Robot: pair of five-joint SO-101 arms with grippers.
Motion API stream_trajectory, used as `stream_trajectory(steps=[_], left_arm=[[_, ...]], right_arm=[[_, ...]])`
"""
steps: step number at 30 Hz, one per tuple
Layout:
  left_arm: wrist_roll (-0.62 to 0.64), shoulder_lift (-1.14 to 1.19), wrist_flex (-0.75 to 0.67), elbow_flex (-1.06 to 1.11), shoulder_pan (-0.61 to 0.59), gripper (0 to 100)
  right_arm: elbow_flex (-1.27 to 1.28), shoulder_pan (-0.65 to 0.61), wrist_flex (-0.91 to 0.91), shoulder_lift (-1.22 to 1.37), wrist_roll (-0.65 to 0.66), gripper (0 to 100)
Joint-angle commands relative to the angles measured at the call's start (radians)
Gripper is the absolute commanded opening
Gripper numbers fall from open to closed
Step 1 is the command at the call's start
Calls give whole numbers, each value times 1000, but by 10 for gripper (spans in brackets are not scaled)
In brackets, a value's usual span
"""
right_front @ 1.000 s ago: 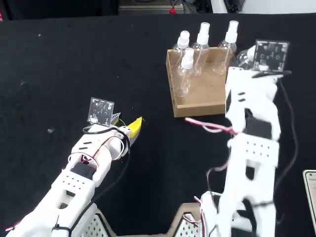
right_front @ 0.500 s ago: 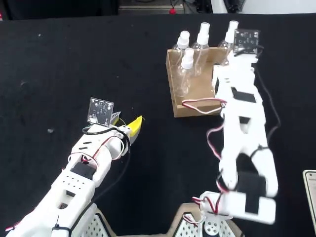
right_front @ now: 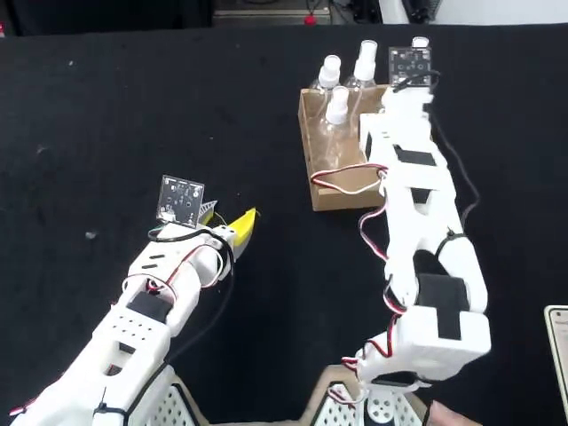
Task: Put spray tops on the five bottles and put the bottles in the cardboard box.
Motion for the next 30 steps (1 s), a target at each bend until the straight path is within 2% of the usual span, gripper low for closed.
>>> stream_trajectory(steps=[1, 17, 25, 30], left_arm=[[0, -9, -23, -15, 8, 223], [0, -9, -23, -15, 8, 223], [0, -9, -23, -15, 8, 223], [0, -9, -23, -15, 8, 223]], right_arm=[[-70, -5, -75, 10, -2, 95], [-68, -6, -84, 51, 2, 96], [-97, 0, 6, 25, 2, 100], [-97, -8, 5, 30, 98, 100]])
